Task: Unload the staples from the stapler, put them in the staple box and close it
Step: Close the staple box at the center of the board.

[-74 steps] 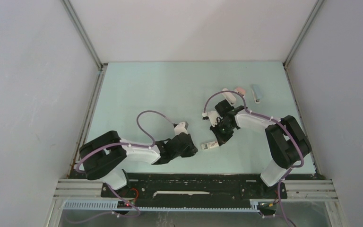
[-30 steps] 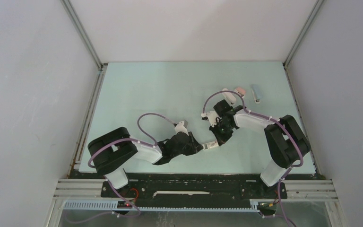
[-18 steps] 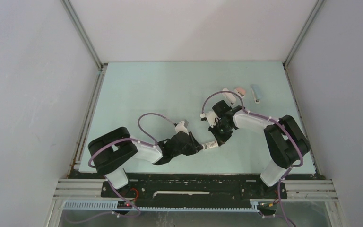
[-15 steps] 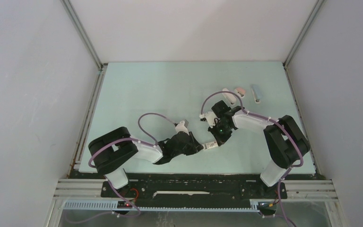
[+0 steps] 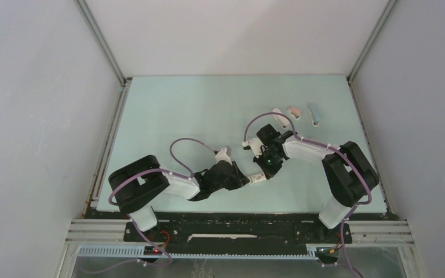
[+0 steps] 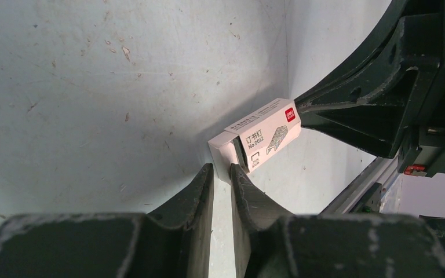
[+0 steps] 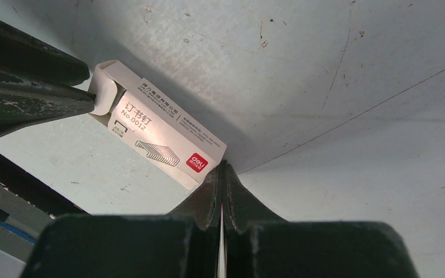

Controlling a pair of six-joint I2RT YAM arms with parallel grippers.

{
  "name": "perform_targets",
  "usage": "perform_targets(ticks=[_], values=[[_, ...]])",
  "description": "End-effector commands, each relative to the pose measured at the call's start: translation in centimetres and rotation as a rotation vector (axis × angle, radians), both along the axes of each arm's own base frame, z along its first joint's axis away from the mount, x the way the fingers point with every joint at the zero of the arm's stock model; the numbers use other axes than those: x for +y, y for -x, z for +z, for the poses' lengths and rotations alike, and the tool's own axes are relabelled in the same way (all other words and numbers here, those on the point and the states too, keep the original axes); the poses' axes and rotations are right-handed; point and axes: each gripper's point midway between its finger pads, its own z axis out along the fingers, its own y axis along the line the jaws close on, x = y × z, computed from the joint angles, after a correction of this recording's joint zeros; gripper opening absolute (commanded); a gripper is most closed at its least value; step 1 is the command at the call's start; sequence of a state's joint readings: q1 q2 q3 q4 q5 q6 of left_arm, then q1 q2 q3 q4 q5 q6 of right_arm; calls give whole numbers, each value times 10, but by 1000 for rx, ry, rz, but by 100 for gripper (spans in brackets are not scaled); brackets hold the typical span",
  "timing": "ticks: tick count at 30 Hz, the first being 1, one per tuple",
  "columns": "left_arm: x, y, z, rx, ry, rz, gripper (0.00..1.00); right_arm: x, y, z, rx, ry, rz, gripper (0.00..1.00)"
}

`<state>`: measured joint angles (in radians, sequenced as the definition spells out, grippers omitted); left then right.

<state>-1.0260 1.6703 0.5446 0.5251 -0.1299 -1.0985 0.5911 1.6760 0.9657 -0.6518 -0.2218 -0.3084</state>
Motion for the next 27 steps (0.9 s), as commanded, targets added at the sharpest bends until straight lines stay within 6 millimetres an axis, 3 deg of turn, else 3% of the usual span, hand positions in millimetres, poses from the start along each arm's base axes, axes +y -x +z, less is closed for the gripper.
perform_targets(ticks=[1, 27], values=[[-5, -5, 6, -12, 0, -4, 22, 13, 11, -14, 37, -12, 46, 1], [-2, -4, 21, -49, 51, 0, 23, 13, 13, -23, 38, 36, 63, 3]])
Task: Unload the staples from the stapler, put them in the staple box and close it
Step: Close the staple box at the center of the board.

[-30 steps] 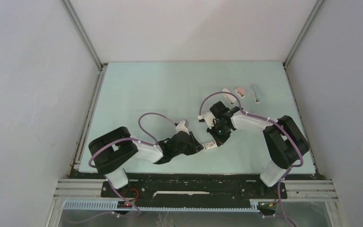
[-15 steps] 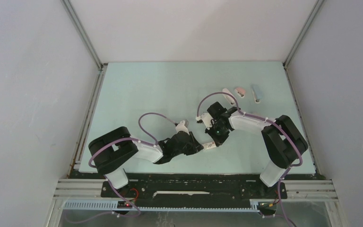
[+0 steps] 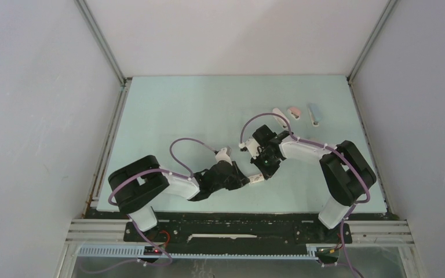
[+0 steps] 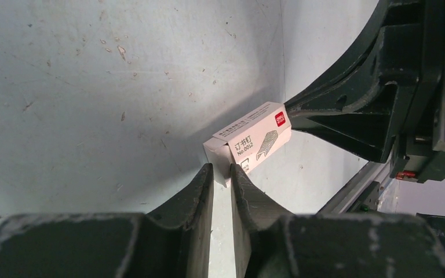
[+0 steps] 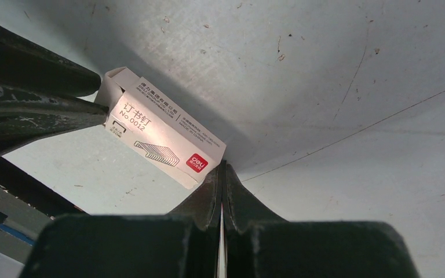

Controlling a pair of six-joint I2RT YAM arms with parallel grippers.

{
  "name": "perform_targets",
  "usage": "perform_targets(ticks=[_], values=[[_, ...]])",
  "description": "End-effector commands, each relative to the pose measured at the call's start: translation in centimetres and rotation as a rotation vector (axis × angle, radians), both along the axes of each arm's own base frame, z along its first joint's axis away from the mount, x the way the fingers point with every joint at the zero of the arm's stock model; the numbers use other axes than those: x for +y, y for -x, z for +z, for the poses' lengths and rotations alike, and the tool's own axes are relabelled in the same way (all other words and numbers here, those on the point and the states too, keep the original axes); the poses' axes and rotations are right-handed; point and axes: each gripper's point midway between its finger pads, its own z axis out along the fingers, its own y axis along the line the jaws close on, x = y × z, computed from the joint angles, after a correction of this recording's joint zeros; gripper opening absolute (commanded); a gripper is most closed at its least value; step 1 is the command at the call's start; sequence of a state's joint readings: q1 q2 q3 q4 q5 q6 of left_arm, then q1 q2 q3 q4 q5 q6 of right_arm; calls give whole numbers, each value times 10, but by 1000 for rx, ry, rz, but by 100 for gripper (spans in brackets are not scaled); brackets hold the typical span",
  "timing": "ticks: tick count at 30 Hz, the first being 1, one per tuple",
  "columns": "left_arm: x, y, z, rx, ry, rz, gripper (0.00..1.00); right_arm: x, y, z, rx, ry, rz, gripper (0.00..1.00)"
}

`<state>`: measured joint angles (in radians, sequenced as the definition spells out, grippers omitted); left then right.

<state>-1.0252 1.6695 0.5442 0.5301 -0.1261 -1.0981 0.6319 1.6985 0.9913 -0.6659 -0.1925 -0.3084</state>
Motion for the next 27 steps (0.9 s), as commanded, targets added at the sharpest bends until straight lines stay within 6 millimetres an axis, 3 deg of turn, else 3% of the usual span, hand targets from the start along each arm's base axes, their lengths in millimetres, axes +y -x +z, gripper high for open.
perform_targets(ticks=[1, 16, 21, 27], values=[[0, -4, 23, -56, 54, 3, 23, 5, 10, -23, 46, 10, 25, 3], [25, -1, 30, -121, 35, 25, 27, 1, 8, -24, 46, 16, 12, 3], [38, -1, 19, -124, -14, 52, 17, 1, 8, -23, 45, 14, 15, 3], [20, -3, 9, -92, -34, 9, 7, 2, 7, -22, 43, 11, 15, 3]])
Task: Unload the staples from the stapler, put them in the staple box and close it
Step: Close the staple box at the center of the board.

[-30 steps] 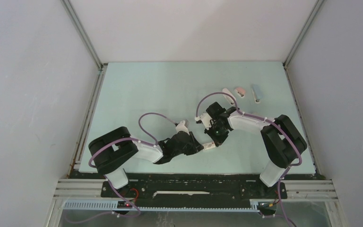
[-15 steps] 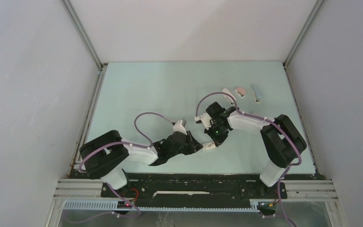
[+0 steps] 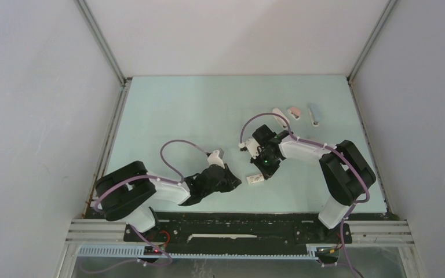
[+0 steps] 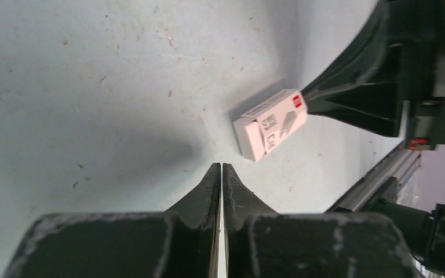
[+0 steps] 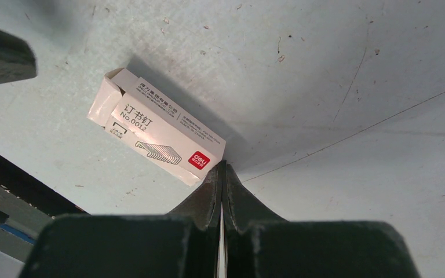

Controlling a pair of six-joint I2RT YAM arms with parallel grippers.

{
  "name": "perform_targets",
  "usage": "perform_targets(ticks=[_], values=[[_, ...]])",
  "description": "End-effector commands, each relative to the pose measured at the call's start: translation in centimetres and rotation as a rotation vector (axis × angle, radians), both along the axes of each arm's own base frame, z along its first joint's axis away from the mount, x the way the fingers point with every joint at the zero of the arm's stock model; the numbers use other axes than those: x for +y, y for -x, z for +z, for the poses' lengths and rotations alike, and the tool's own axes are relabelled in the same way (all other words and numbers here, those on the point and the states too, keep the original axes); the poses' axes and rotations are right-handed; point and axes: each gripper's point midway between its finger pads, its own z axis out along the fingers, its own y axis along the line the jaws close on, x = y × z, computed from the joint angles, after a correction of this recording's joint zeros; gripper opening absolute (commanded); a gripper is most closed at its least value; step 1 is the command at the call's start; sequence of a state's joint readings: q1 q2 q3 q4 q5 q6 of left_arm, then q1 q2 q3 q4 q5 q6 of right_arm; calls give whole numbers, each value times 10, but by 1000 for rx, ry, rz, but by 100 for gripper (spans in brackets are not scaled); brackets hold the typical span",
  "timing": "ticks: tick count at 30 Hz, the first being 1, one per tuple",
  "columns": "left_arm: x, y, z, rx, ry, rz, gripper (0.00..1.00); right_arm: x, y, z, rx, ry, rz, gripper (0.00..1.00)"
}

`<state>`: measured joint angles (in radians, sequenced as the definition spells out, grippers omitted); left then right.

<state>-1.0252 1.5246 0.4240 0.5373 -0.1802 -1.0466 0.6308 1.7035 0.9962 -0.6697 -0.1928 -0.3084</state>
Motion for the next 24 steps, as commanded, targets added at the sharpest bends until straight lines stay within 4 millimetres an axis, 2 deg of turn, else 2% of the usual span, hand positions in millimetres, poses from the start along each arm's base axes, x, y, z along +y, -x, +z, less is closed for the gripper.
perform_targets(ticks=[1, 8, 14, 24], values=[[-14, -11, -1, -17, -19, -11, 7, 2, 9, -22, 43, 10, 17, 3], [-24, -14, -8, -7, -43, -35, 7, 3, 10, -23, 43, 8, 24, 3], [-35, -14, -5, -9, -37, -73, 6, 8, 12, -21, 52, -5, 29, 3], [-40, -15, -4, -9, -37, -87, 6, 10, 14, -20, 61, -16, 33, 3]])
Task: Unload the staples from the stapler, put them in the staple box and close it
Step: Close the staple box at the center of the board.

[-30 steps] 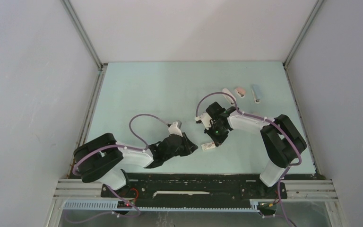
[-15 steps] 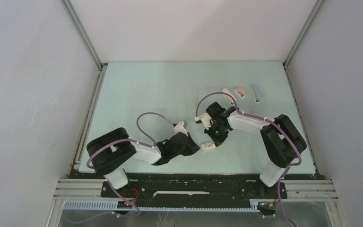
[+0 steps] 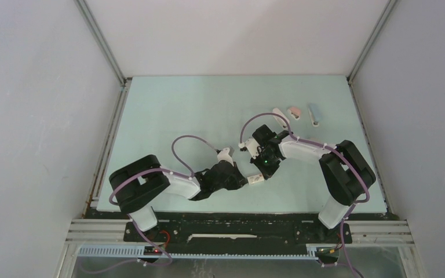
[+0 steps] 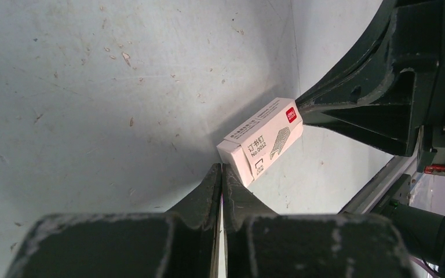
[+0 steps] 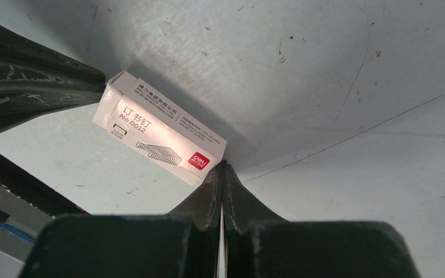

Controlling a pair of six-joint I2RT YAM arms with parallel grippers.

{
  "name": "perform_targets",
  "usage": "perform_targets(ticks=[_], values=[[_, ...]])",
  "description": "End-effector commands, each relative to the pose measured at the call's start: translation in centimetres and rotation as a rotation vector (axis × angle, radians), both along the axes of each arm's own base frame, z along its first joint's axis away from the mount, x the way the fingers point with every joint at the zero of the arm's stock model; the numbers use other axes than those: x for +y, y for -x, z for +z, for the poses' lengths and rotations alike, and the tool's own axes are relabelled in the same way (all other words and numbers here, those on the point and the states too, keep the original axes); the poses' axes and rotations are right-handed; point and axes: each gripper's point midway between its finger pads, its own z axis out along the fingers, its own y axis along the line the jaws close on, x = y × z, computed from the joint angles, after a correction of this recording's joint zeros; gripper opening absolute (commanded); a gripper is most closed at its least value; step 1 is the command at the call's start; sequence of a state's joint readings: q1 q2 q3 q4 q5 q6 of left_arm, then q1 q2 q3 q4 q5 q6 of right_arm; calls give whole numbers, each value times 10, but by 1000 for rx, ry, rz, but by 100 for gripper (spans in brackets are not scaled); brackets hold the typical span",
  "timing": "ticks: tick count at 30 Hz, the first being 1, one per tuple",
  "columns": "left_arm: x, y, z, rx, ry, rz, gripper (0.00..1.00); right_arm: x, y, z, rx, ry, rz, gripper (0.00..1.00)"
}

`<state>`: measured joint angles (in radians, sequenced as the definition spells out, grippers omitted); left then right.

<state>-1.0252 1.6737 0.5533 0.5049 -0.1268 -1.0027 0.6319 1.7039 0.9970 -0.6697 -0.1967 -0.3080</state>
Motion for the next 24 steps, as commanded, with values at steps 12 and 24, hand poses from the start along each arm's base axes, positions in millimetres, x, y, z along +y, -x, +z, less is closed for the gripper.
perform_targets(ticks=[12, 24], values=[[-17, -10, 11, -30, 16, -27, 6, 11, 17, -20, 73, -23, 41, 4], [3, -8, 16, -59, -12, 4, 9, 0, 5, -15, 29, -1, 26, 5]])
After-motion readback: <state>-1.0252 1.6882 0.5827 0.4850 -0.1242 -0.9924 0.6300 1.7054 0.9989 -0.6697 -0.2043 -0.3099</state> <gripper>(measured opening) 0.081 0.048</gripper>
